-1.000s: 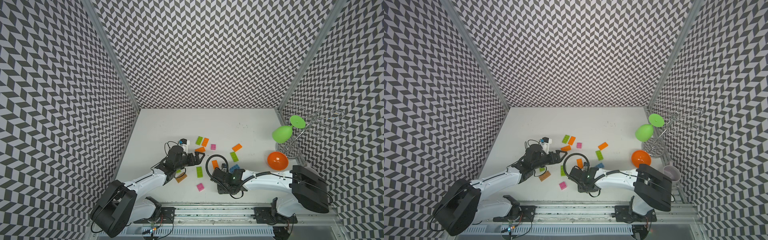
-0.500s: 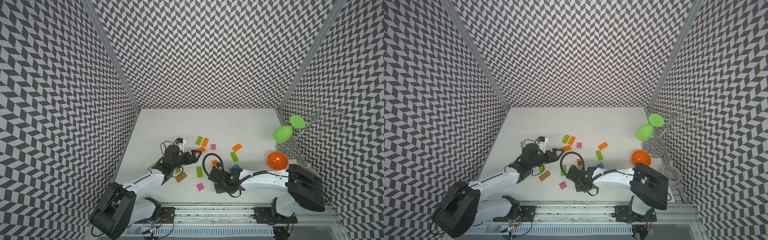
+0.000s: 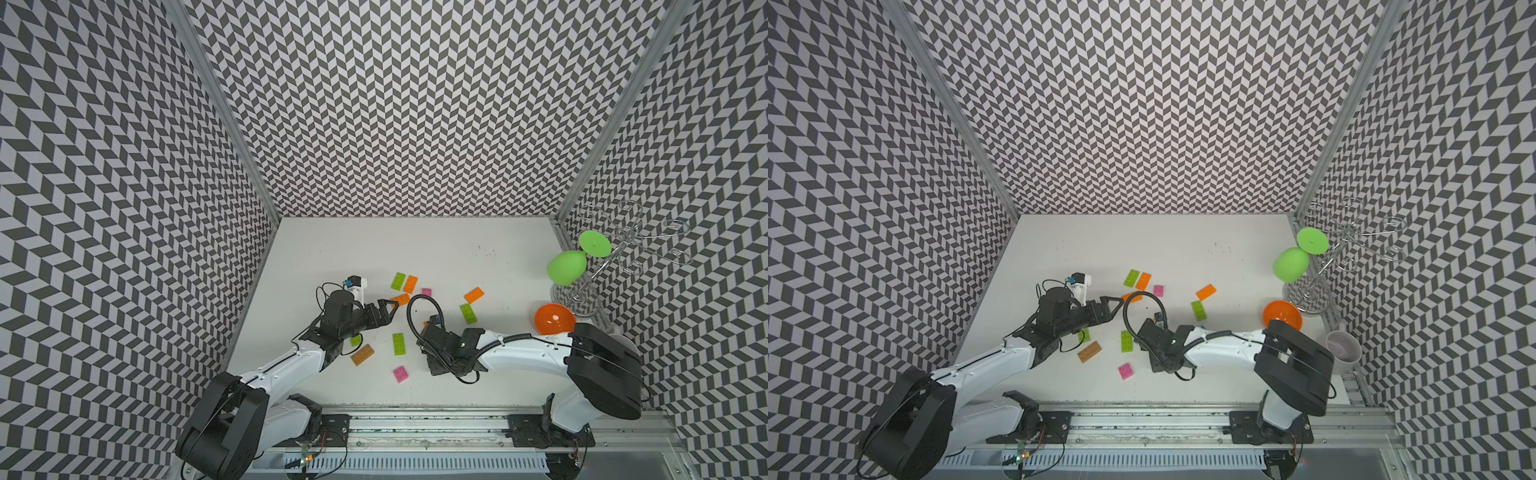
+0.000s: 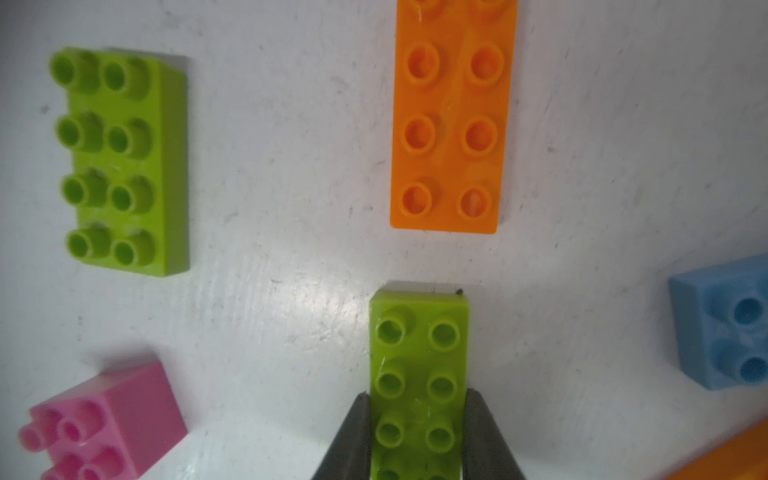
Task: Assemble a small pinwheel with lego
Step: Assemble the lego brick at the center of the board.
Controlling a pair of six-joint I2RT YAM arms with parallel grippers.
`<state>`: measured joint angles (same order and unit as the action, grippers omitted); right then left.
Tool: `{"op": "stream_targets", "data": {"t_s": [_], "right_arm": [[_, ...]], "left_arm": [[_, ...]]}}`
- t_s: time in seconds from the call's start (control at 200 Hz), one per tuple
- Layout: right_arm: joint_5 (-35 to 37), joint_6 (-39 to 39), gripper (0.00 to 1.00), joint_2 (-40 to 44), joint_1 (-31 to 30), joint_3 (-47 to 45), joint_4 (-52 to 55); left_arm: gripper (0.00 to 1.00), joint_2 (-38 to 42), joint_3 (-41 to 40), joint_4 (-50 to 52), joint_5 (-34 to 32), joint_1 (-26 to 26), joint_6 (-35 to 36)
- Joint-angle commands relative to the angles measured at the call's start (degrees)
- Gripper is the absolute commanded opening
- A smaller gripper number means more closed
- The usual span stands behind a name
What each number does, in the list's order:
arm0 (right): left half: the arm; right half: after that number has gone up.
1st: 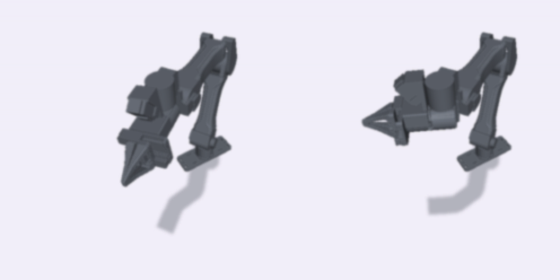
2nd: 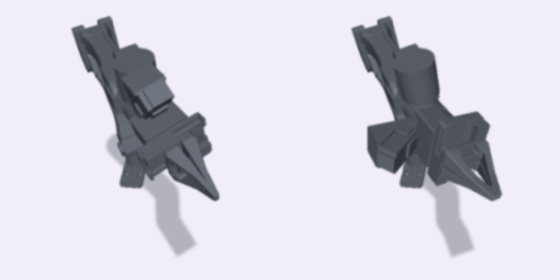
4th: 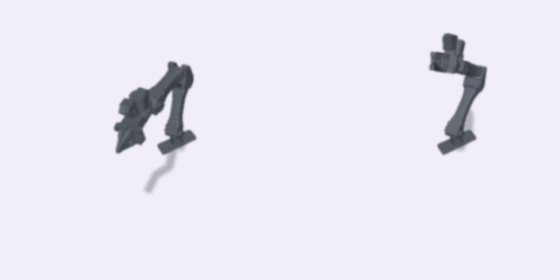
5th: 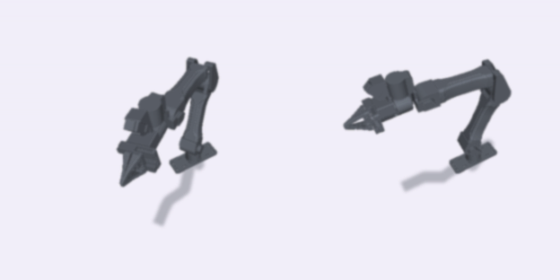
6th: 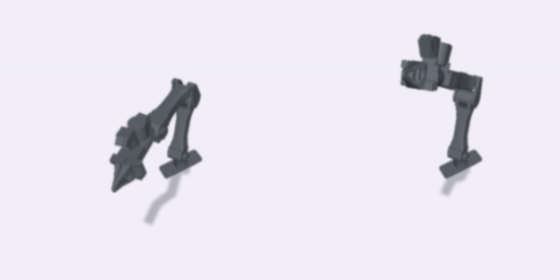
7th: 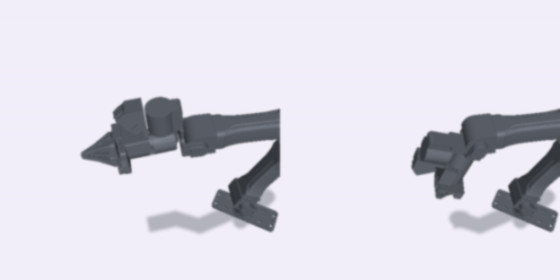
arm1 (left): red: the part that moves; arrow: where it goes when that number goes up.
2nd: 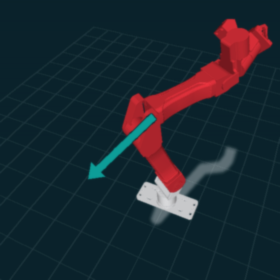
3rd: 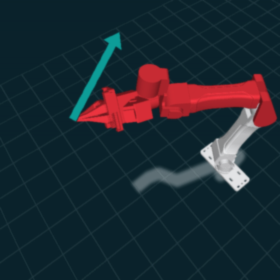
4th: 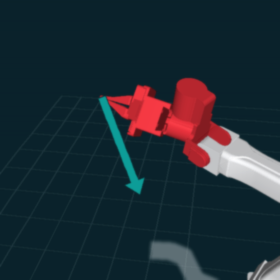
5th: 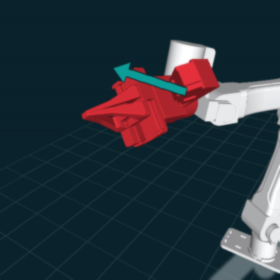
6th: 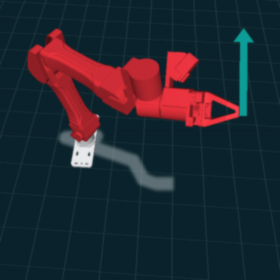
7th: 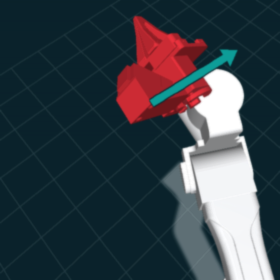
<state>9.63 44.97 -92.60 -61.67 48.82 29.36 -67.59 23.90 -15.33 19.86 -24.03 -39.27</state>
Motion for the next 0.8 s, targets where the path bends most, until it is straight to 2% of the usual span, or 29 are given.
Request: {"op": "stream_targets", "data": {"t_s": [0.0, 0.791], "right_arm": [[1.8, -1.5, 0.28, -2.9, 1.3, -1.4, 0.9], [2.1, -3.5, 0.29, -4.3, 3.9, -1.8, -0.9]], "left_arm": [[0.96, 0.2, -0.6, 0.0, 0.9, 0.4, 1.2], [0.96, -0.3, -0.5, 0.4, 1.0, 0.9, 1.5]]}}
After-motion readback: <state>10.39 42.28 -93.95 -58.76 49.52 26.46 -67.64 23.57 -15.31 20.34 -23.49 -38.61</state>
